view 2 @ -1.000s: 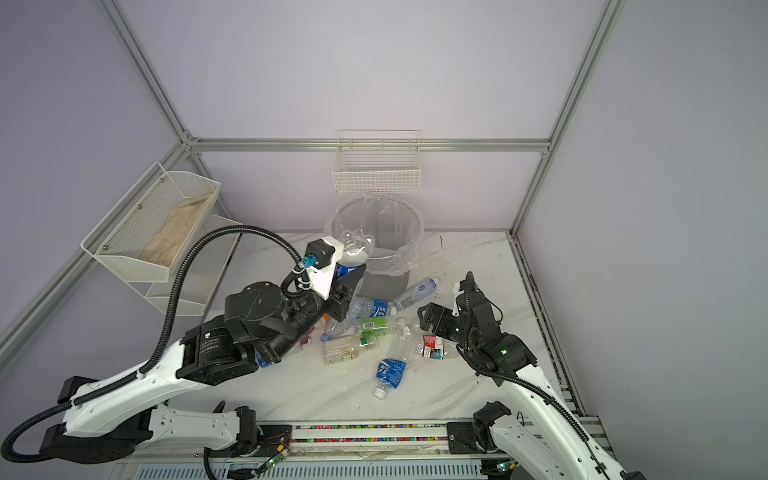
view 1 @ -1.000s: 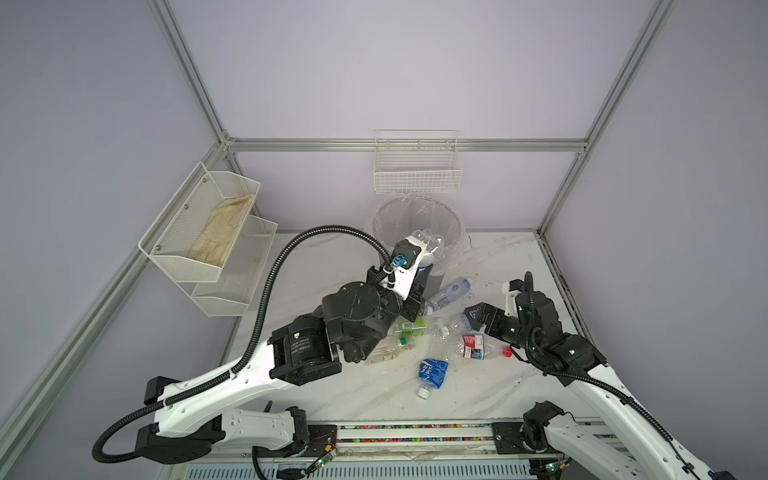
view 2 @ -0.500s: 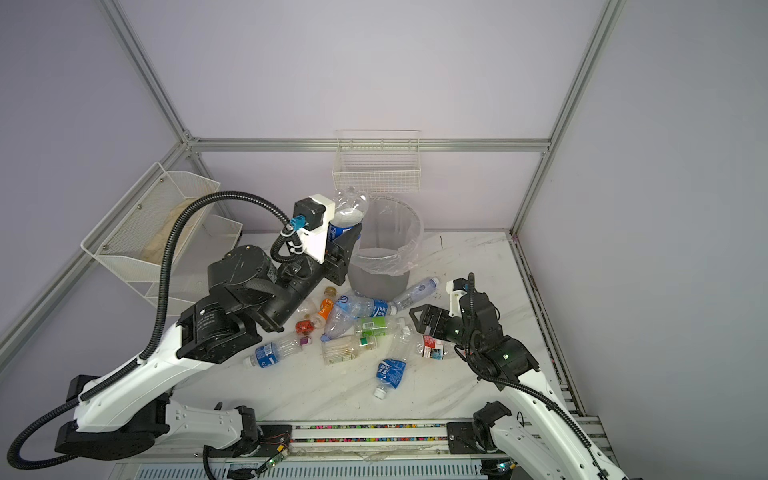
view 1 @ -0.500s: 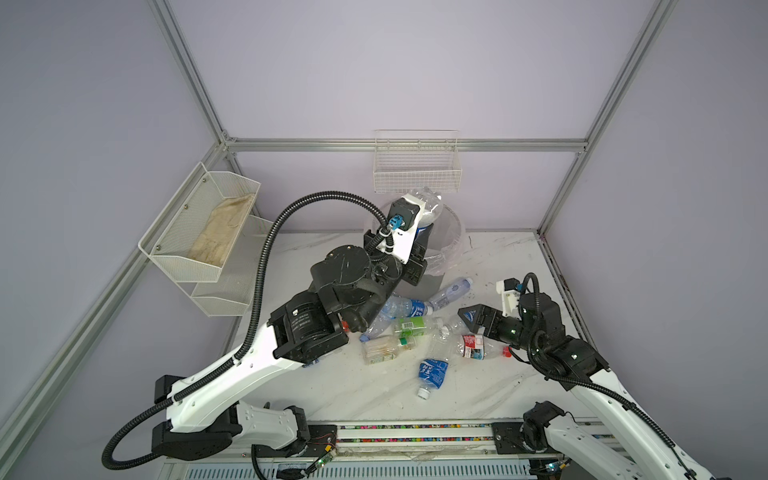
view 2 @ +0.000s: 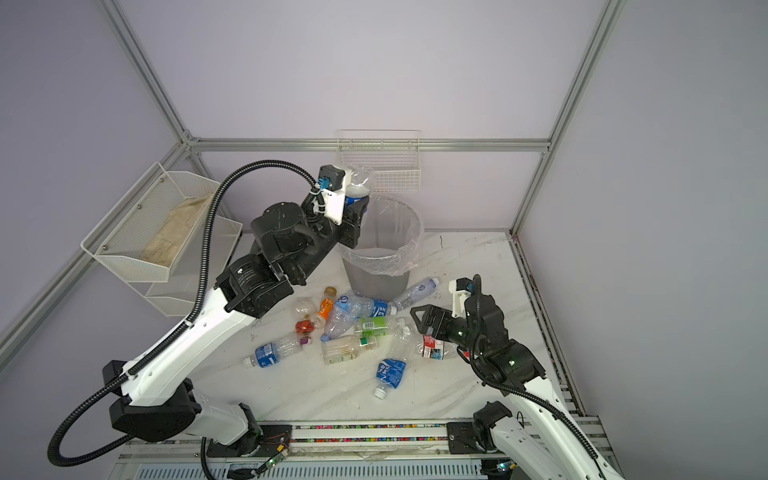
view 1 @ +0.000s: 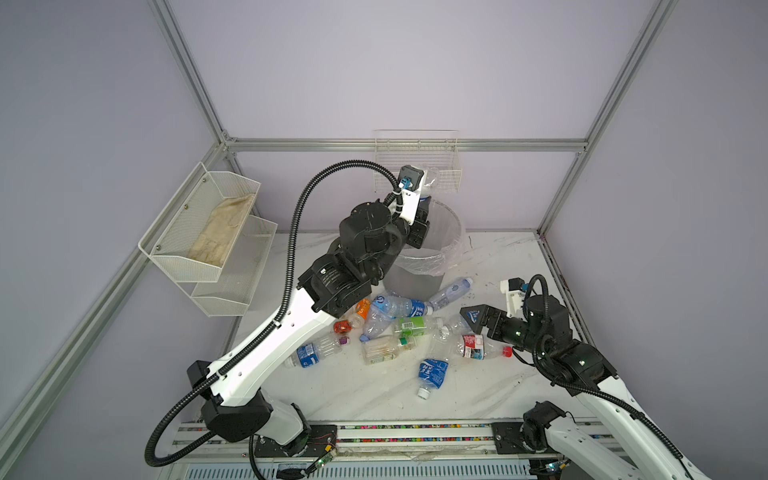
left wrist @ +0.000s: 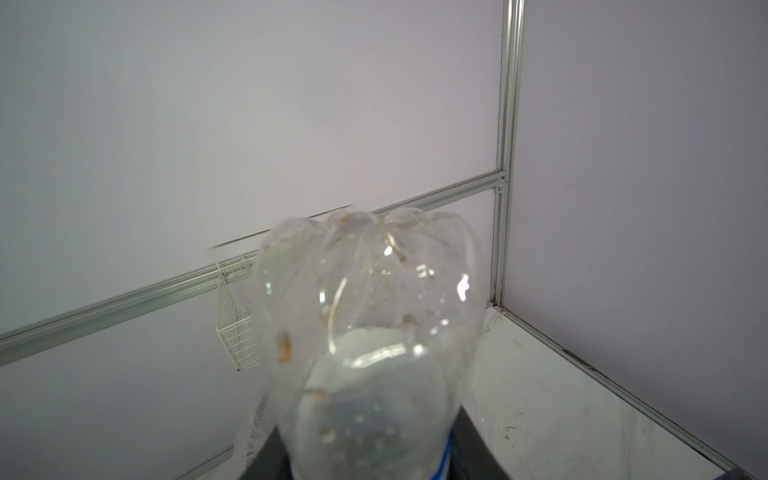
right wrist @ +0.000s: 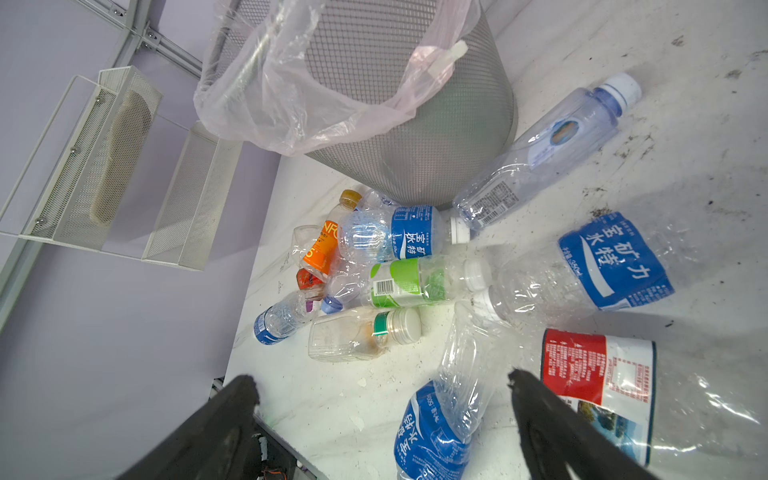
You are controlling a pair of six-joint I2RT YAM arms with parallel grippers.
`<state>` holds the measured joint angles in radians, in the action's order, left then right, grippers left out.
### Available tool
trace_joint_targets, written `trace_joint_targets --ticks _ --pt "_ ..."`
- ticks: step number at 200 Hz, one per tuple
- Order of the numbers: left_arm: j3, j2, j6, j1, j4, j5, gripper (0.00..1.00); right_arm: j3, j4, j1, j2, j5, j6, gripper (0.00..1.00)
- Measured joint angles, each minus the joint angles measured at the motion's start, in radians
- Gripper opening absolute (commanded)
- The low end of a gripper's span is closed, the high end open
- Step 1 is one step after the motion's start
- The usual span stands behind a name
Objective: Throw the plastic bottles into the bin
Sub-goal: 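Carry the clear bottle up toward the bin opening with the left gripper, then open the left gripper over the bin to drop the clear bottle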
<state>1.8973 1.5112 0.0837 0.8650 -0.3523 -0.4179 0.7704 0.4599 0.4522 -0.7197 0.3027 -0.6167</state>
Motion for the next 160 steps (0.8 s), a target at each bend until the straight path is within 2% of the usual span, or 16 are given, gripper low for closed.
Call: trace_joint_targets --ticks 76,82,92,94,107,133,160 --pt "0.006 0.19 -0.138 -0.168 -0.007 0.14 0.19 0.008 0.002 0.0 0.002 0.009 -0.001 0.97" --pt "0.016 0.214 -0.145 -0.181 -0.012 0.15 0.26 0.009 0.002 0.0 0.002 0.01 -0.002 0.97" --pt "0.059 0.268 -0.159 -0.204 -0.039 0.164 0.7 0.01 0.002 0.0 0.002 0.011 -0.003 0.97" --pt "0.072 0.282 -0.162 -0.208 -0.046 0.164 0.76 0.01 0.002 0.0 0.002 0.012 -0.003 0.97" --pt "0.171 0.375 -0.179 -0.229 -0.103 0.172 0.99 0.014 0.006 0.0 0.005 0.013 -0.004 0.97" --pt "0.204 0.426 -0.195 -0.243 -0.169 0.183 1.0 0.034 0.026 0.0 0.029 0.011 -0.003 0.97" --pt "0.203 0.346 -0.197 -0.224 -0.163 0.202 1.0 0.037 0.032 0.0 0.048 0.01 -0.003 0.97"
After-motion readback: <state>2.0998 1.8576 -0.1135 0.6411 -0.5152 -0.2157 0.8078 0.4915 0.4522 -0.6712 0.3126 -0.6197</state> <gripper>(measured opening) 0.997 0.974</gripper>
